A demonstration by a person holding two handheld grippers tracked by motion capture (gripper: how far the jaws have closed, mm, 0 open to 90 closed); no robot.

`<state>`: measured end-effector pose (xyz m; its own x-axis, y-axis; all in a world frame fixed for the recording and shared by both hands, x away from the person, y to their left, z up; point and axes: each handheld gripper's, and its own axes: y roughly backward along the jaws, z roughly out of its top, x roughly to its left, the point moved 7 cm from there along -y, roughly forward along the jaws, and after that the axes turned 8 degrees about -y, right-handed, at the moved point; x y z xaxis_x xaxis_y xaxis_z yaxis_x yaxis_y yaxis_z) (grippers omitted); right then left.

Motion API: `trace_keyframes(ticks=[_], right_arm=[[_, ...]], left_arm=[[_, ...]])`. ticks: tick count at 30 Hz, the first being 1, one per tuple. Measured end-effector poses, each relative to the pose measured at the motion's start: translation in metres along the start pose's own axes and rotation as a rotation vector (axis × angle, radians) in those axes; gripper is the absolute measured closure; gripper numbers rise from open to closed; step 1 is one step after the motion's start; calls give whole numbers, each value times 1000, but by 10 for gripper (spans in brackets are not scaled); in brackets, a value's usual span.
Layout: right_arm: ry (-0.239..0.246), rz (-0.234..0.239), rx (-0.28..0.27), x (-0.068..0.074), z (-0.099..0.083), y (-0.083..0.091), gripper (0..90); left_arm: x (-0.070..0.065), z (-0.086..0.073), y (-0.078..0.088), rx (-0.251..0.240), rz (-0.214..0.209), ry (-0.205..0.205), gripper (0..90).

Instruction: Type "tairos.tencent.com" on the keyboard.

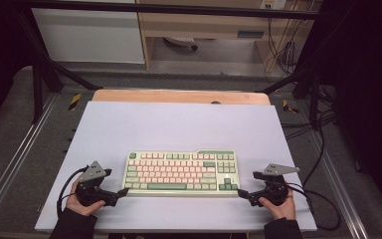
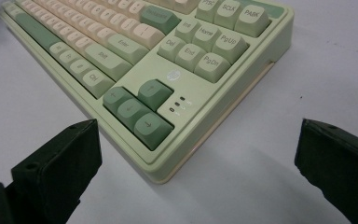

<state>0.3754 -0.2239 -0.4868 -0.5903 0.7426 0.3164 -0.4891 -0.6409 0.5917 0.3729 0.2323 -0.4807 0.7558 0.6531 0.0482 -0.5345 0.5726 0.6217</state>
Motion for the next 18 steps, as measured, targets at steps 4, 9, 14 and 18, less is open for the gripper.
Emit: trace_keyframes(ticks=[4, 9, 14, 18], right_arm=[[-2, -2, 0, 0, 0, 0, 11], [-1, -1, 3, 0, 0, 0, 11], [0, -1, 1, 0, 0, 0, 11], [-1, 0, 1, 0, 0, 0, 11]], left_arm=[[-1, 2, 0, -2, 2, 1, 36], [-2, 5, 1, -4, 4, 5, 39], [-3, 9, 2, -6, 5, 11, 48], [-5, 12, 2, -6, 8, 12, 58]])
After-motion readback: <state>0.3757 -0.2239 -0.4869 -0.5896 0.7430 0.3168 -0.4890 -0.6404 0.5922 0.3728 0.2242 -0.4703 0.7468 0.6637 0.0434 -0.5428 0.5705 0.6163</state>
